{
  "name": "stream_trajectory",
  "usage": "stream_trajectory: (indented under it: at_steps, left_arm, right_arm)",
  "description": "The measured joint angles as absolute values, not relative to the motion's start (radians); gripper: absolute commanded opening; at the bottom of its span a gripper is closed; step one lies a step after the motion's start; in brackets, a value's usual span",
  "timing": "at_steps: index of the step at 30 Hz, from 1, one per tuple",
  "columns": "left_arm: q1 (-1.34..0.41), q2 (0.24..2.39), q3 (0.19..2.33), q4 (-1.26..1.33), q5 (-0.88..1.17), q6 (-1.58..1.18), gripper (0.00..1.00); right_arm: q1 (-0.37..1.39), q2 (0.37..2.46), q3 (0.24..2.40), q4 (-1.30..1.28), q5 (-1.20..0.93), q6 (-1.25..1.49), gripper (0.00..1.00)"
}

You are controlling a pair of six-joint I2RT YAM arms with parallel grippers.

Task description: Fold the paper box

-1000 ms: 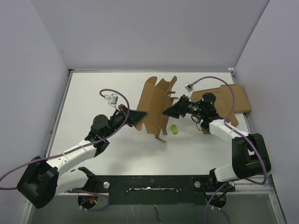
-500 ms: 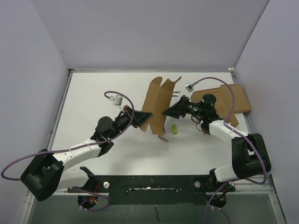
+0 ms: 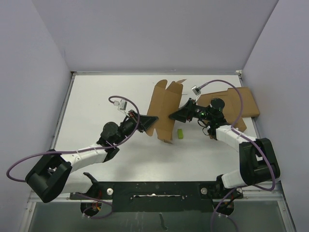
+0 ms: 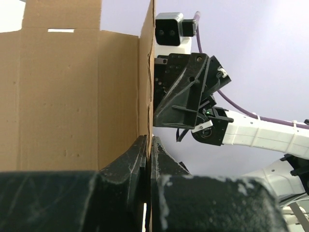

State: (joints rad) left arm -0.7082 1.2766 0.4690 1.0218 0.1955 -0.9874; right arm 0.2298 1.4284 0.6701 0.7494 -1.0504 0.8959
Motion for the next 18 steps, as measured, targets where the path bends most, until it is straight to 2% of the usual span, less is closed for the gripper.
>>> stream_trajectory:
  at_steps: [5,15,17,18]
  left_arm:
    - [-0.708,1.276,0.447,1.020,0.163,-0.984,0.00]
    - [-0.708,1.276,0.442,0.936,0.119,-0.947,0.00]
    - [-0.708,1.276,0.442,0.912,0.112,-0.936,0.00]
    - [-0.708,1.276,0.442,0.904,0.111,-0.933,0.04]
  right_arm:
    - [0.228,1.429,0.670,0.763,-1.058,0.904,0.42]
    - [0.228,1.428,0.672,0.708,-1.080,0.888,0.02]
    - [0.228,1.428,0.678,0.683,-1.093,0.881,0.00]
    - [0.228,1.428,0.680,0.673,-1.096,0.878,0.00]
